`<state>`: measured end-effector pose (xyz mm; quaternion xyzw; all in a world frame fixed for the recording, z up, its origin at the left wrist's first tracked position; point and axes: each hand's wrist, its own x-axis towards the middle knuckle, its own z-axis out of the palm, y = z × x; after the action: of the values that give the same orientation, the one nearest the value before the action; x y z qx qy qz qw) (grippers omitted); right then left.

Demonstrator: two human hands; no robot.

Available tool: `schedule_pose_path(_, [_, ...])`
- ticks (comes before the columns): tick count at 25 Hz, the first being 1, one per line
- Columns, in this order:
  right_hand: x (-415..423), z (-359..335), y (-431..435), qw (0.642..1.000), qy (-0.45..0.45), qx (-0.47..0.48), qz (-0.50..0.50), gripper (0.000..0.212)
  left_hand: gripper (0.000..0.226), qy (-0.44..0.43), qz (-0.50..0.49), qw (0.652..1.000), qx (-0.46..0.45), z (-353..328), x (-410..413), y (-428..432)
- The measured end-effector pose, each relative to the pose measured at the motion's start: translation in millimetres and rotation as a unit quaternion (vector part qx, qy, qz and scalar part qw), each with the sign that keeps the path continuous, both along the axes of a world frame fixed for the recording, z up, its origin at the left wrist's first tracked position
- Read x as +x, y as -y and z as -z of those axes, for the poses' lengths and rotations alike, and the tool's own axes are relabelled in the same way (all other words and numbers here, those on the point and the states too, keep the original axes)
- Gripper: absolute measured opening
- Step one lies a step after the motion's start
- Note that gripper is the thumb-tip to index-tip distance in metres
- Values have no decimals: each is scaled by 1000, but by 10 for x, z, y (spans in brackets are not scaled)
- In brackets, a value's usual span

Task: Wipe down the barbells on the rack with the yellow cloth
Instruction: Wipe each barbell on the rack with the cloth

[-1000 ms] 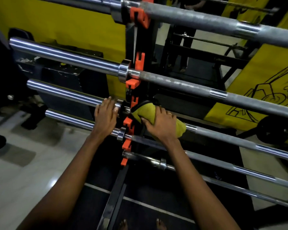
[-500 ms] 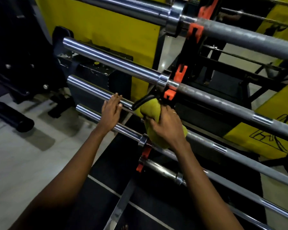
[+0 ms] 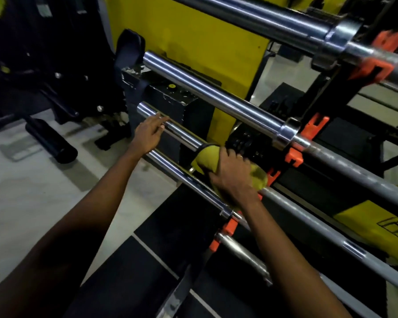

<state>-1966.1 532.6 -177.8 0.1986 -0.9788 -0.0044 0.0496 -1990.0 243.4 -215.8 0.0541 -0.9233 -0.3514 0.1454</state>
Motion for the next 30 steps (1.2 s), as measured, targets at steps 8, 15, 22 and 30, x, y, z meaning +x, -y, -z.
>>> schedule_pose_path(8, [-377,-186,480,992,93,-81,-33,85,41,4,-16,997,-79,80,-101,45])
schedule_pose_path(15, [-130,47,258,999,13,-2,-34,94,45,11,-32,987,-155,95,-107,38])
schedule_pose_path(22, [-472,70,986,999,18,-27,-43,91,61,50,2,997,58,32,-537,156])
schedule_pose_path(30, [-1038,-42,2041,980,84,-40,-177,95,55,-32,-206,904,374,507,582,425])
